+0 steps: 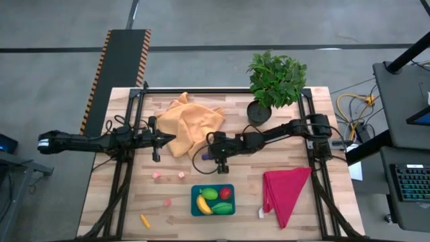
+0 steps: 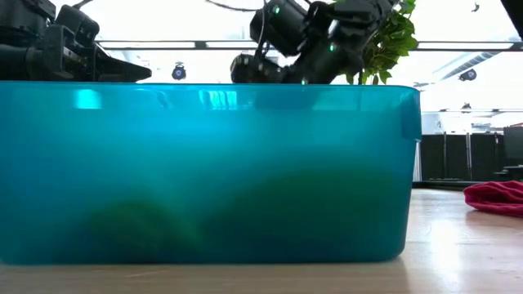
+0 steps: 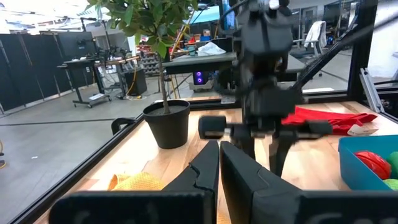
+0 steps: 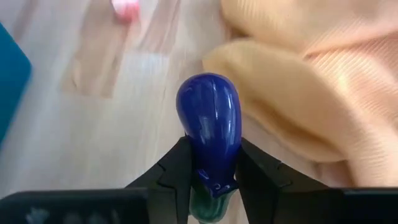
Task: Pick and placing Produce into tupperware
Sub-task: Put the purple eggplant into the blue bin, then put the top right pink peach into the blue bin
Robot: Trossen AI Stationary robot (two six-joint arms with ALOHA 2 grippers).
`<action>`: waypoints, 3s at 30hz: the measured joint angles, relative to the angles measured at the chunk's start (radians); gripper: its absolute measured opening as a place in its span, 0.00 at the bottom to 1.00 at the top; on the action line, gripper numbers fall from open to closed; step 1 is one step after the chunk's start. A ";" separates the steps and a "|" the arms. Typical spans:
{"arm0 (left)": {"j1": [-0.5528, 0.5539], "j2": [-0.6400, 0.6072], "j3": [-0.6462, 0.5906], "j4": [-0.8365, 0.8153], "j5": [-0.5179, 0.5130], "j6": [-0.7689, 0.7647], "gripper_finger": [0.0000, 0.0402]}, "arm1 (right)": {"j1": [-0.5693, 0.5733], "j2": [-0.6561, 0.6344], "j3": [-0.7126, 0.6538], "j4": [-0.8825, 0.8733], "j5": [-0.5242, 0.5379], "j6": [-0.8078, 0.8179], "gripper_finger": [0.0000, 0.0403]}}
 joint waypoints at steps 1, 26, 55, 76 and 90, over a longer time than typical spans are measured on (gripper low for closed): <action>0.000 0.000 0.000 0.000 0.000 0.000 0.00 | 0.001 -0.014 0.000 0.001 0.000 0.000 0.25; 0.000 0.000 0.000 0.000 0.000 0.000 0.00 | 0.182 -0.213 0.000 0.003 -0.166 0.119 0.24; 0.000 -0.003 0.000 0.136 0.002 -0.002 0.00 | 0.429 -0.097 -0.010 -0.047 0.055 0.525 0.24; 0.000 0.000 0.000 0.134 0.002 -0.004 0.00 | 0.442 -0.098 -0.011 -0.092 0.097 0.567 0.35; 0.000 0.000 0.000 0.126 0.011 -0.009 0.00 | 0.437 -0.099 -0.012 0.107 0.208 0.347 0.50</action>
